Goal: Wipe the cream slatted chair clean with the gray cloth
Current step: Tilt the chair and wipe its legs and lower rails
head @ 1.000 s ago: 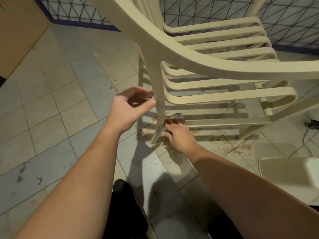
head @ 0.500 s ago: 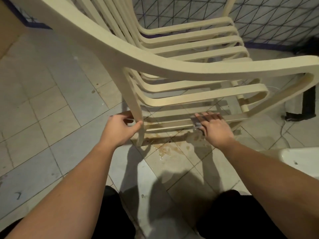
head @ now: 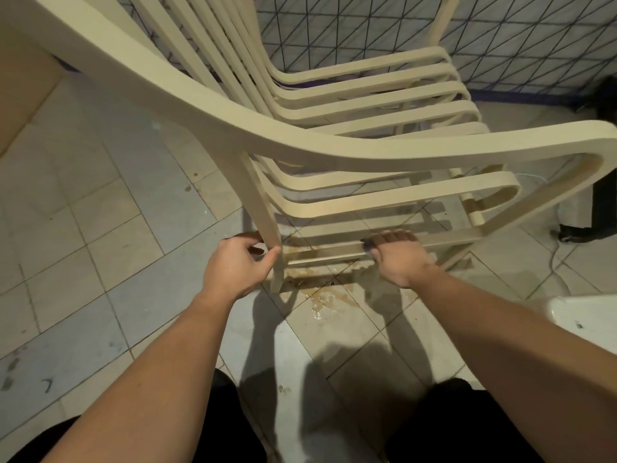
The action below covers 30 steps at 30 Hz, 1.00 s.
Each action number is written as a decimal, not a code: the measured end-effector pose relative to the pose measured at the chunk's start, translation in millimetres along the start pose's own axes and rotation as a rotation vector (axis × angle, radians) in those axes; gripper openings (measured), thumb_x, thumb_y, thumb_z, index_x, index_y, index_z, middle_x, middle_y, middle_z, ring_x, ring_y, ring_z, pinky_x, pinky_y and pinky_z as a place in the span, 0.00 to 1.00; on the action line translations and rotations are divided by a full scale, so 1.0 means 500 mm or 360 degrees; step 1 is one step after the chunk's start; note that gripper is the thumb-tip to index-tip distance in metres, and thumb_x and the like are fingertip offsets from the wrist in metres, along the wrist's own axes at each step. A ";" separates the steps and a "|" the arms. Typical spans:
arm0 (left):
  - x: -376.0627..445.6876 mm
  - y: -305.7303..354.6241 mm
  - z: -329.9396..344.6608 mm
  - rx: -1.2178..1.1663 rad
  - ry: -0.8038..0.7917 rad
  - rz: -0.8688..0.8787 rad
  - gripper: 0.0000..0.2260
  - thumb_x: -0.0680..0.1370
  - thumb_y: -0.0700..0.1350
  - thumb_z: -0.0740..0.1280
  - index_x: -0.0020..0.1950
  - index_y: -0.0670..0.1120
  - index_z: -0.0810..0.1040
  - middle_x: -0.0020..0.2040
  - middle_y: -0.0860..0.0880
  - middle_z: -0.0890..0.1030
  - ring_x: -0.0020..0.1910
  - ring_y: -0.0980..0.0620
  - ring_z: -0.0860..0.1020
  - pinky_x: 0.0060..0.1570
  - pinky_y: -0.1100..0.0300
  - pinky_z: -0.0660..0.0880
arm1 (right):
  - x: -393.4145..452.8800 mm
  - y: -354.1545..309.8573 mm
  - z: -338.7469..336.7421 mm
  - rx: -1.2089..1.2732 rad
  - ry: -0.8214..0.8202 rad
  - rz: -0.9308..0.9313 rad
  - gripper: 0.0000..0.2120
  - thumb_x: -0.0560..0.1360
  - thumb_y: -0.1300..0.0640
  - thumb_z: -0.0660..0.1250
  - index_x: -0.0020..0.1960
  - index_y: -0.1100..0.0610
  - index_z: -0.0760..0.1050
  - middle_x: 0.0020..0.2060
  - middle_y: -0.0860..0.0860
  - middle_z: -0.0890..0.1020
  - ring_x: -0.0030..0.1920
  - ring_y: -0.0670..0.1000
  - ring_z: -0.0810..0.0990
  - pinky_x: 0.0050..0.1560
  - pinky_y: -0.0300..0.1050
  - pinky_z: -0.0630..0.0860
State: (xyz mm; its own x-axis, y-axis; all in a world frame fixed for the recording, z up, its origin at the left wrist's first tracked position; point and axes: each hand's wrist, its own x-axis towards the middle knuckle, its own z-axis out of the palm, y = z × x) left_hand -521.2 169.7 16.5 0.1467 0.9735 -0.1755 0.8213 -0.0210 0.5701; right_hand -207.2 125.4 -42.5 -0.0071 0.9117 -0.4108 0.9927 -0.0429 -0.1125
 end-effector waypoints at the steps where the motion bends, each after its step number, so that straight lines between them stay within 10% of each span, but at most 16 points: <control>1: 0.000 -0.001 0.002 0.0008 0.0004 -0.0010 0.13 0.75 0.62 0.70 0.50 0.55 0.85 0.36 0.57 0.83 0.36 0.59 0.79 0.35 0.62 0.73 | 0.007 -0.039 0.001 0.0009 -0.0009 -0.0069 0.16 0.84 0.47 0.50 0.67 0.49 0.67 0.64 0.54 0.73 0.67 0.58 0.70 0.73 0.57 0.63; 6: -0.004 0.004 -0.004 0.0029 -0.0052 -0.0047 0.16 0.75 0.62 0.69 0.55 0.54 0.85 0.43 0.56 0.85 0.41 0.56 0.81 0.41 0.59 0.77 | 0.041 -0.173 0.029 0.0118 0.0108 -0.0252 0.23 0.78 0.54 0.68 0.72 0.52 0.69 0.65 0.54 0.77 0.67 0.59 0.72 0.69 0.52 0.67; 11: 0.011 -0.005 -0.022 -0.0042 -0.0279 -0.0056 0.17 0.74 0.53 0.72 0.63 0.55 0.82 0.56 0.59 0.84 0.54 0.56 0.81 0.55 0.57 0.79 | -0.001 -0.298 -0.010 0.1385 0.0569 0.0040 0.07 0.78 0.51 0.69 0.42 0.51 0.80 0.37 0.49 0.80 0.40 0.49 0.77 0.40 0.37 0.67; 20: -0.006 -0.050 -0.084 -0.0377 -0.0076 -0.0273 0.17 0.77 0.41 0.66 0.66 0.47 0.81 0.56 0.51 0.84 0.52 0.49 0.83 0.52 0.61 0.76 | -0.126 -0.471 -0.189 0.2643 0.1432 0.0405 0.08 0.73 0.66 0.74 0.49 0.59 0.79 0.41 0.48 0.82 0.39 0.36 0.81 0.43 0.28 0.75; 24: -0.039 -0.026 -0.117 -0.0590 0.0019 -0.0157 0.14 0.79 0.39 0.66 0.64 0.47 0.81 0.54 0.56 0.81 0.53 0.53 0.81 0.50 0.67 0.72 | -0.170 -0.496 -0.277 0.2501 0.1733 0.0227 0.11 0.71 0.65 0.76 0.46 0.50 0.81 0.44 0.49 0.84 0.47 0.44 0.83 0.51 0.38 0.79; 30: -0.067 0.021 -0.148 -0.0872 0.0139 -0.0035 0.10 0.80 0.43 0.67 0.60 0.52 0.82 0.49 0.58 0.83 0.43 0.57 0.81 0.36 0.75 0.72 | -0.221 -0.475 -0.394 0.1674 0.2424 -0.0394 0.10 0.73 0.67 0.74 0.54 0.63 0.83 0.47 0.56 0.81 0.49 0.44 0.79 0.52 0.36 0.76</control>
State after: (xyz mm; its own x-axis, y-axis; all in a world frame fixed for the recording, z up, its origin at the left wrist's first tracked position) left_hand -558.1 153.9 87.6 0.0673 0.9881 -0.1383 0.4134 0.0985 0.9052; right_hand -418.6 115.0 207.8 0.5681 0.4452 0.6921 0.5101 0.4694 -0.7207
